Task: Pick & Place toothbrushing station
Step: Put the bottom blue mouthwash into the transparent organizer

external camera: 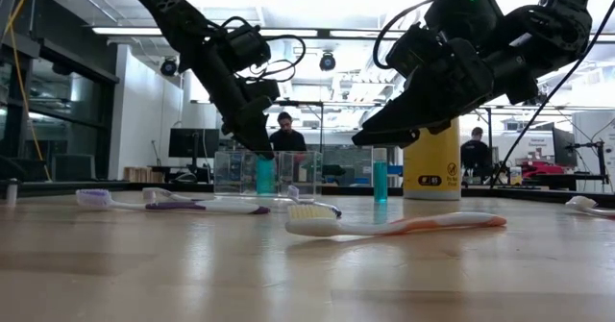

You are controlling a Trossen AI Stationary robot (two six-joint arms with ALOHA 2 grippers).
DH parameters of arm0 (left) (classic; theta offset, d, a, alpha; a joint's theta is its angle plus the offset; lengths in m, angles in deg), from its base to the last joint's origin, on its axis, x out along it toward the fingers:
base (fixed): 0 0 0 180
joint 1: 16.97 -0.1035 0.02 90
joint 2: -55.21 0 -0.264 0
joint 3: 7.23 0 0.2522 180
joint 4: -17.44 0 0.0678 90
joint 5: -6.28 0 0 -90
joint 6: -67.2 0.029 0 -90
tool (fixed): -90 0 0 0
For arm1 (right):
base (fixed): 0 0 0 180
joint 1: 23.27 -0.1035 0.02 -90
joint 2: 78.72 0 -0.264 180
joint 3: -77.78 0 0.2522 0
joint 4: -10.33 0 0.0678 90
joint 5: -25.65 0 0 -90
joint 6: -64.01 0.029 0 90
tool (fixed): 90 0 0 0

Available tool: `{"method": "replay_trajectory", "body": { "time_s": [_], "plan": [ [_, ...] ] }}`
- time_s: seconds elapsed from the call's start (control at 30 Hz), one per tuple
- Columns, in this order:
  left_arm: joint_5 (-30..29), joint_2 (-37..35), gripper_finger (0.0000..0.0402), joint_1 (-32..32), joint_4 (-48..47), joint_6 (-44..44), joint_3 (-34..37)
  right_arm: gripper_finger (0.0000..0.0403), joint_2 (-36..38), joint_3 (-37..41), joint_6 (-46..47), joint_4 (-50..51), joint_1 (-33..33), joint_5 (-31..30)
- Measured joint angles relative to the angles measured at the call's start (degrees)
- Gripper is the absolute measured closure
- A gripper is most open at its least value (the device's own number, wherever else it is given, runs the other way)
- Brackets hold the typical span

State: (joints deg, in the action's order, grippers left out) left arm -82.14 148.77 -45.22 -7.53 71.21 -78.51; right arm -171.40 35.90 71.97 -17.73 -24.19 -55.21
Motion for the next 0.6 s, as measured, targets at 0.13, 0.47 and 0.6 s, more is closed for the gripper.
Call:
{"method": "replay_trajectory", "body": {
  "time_s": [0.13,0.47,0.6],
  "plan": [
    [0.0,0.0,0.0273,0.3,0.8,0.5,0.0,0.0198,0.0,0.0,0.0,0.0,0.0,0.0],
    [0.0,-0.5,0.0273,0.3,1.0,1.1,0.0,0.0198,0.0,0.0,0.0,0.0,-0.6,0.0],
    [0.0,-0.9,0.0273,0.3,1.1,1.1,0.0,0.0198,0.0,0.0,0.0,0.1,-0.9,0.0]
  ]
}}
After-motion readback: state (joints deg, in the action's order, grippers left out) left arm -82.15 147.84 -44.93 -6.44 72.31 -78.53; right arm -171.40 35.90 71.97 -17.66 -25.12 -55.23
